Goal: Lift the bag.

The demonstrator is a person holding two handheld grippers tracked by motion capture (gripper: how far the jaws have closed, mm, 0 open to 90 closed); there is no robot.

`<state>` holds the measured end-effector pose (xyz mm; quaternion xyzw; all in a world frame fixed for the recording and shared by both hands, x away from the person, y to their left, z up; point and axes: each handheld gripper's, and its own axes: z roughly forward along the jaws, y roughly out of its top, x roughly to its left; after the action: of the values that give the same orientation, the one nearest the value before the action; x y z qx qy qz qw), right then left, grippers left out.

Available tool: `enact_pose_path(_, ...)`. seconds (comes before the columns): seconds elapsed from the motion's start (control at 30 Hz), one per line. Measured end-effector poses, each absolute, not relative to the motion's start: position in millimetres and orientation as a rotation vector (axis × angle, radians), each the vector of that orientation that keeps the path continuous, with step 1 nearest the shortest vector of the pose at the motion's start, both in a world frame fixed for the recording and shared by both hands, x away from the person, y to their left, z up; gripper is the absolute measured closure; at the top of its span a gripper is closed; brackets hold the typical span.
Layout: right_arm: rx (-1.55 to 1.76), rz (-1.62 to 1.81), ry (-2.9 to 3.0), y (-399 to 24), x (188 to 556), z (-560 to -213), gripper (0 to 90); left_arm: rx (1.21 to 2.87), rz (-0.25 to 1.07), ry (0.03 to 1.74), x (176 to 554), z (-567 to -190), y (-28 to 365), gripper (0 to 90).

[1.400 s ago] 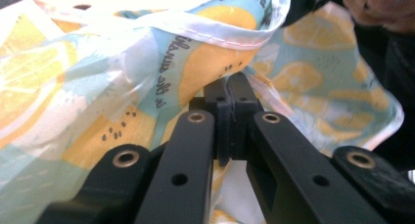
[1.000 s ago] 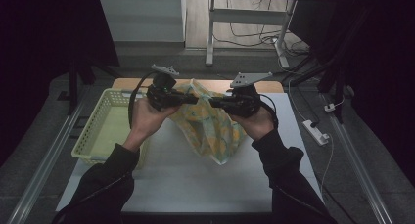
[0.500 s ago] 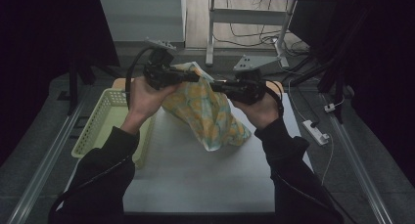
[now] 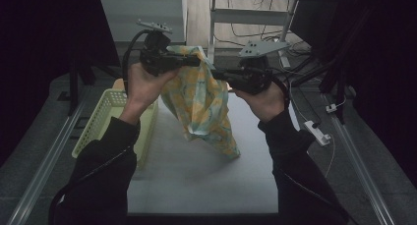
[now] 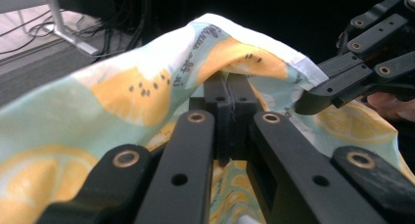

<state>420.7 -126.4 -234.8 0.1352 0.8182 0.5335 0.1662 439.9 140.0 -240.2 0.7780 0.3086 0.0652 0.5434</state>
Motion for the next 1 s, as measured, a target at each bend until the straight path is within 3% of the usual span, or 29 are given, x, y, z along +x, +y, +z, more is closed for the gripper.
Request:
enact_pose_path(0.33, 0.391, 1.532, 2.301, -132.7, 419.8, -224.9, 89.7, 1.802, 0.096, 0.729, 445.0, -240.2, 148.1, 89.4)
enact_pose_path(1.0, 0.576, 1.483, 2.426, -129.1, 458.3, -311.0, 88.9, 1.944, 0.100, 0.831, 471.6, -315.0, 130.2, 88.4)
